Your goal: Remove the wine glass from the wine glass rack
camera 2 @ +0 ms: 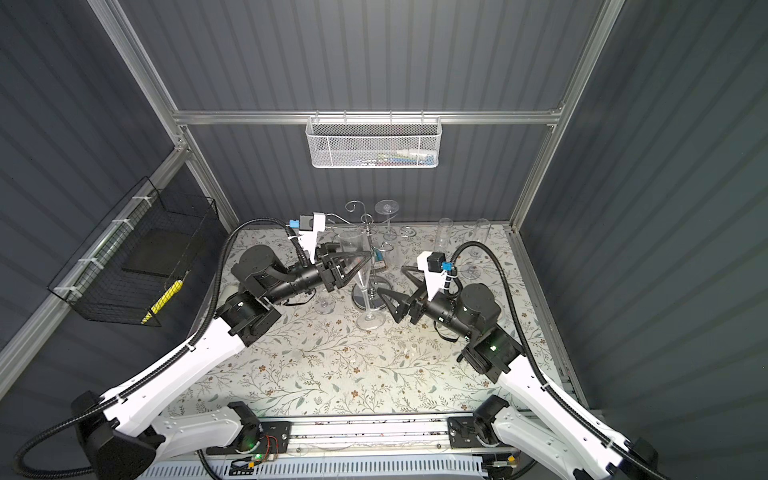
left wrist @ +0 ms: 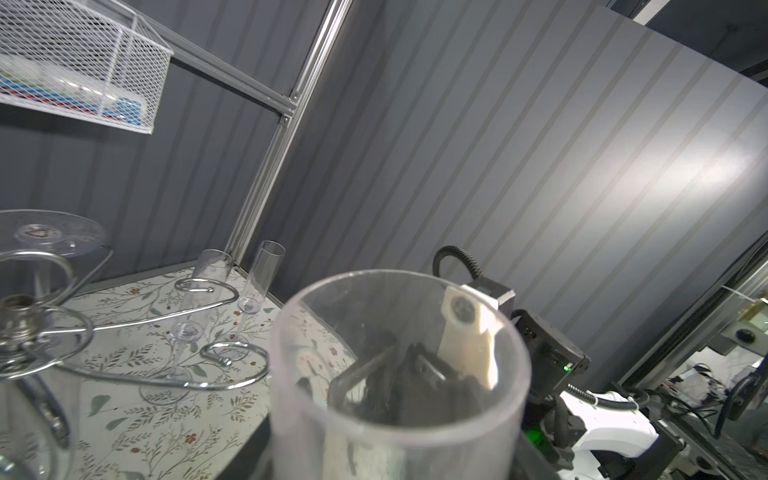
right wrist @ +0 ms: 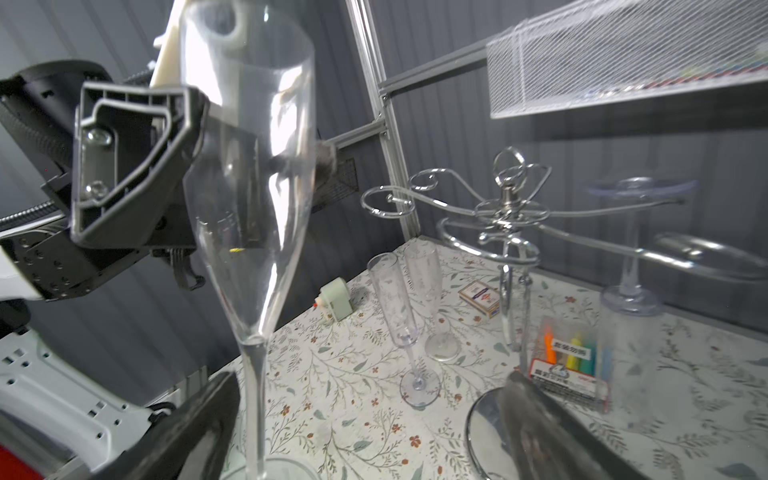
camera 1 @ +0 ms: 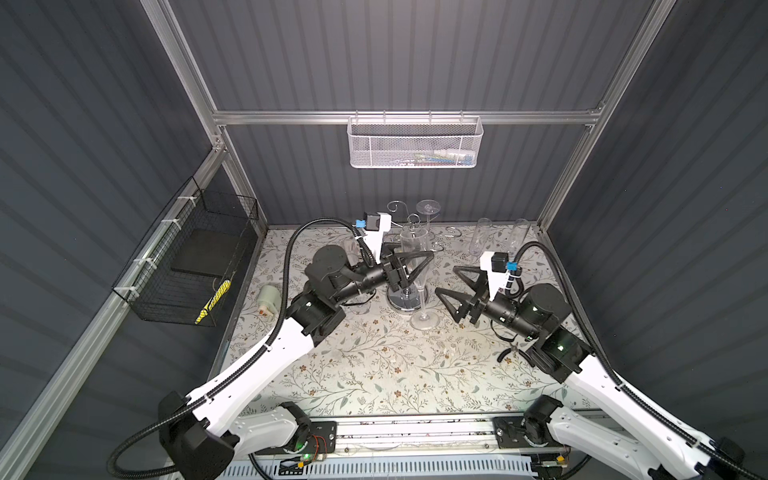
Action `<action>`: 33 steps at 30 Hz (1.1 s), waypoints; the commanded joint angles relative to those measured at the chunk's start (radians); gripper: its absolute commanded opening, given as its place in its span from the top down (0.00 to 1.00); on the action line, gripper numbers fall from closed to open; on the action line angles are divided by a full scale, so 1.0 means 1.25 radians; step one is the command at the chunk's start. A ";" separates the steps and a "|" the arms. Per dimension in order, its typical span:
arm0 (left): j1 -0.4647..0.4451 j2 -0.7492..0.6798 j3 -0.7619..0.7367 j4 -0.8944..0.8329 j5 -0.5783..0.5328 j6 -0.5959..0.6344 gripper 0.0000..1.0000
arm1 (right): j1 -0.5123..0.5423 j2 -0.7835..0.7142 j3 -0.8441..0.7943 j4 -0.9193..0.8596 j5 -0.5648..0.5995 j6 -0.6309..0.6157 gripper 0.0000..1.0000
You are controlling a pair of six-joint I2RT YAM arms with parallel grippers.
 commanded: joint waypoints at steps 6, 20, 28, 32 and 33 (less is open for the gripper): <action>-0.001 -0.121 -0.061 -0.121 -0.114 0.119 0.54 | 0.002 -0.089 0.003 -0.079 0.131 -0.060 0.01; -0.001 -0.306 -0.239 -0.176 -0.268 0.258 0.55 | 0.002 -0.188 -0.021 -0.180 0.195 -0.108 0.01; -0.001 -0.382 -0.365 -0.139 -0.423 0.325 0.57 | 0.003 -0.223 -0.068 -0.147 0.216 -0.121 0.01; -0.001 -0.413 -0.461 -0.026 -0.487 0.336 0.58 | 0.003 -0.234 -0.093 -0.129 0.229 -0.122 0.01; 0.000 -0.413 -0.478 -0.003 -0.496 0.347 0.58 | 0.003 -0.235 -0.096 -0.130 0.233 -0.124 0.01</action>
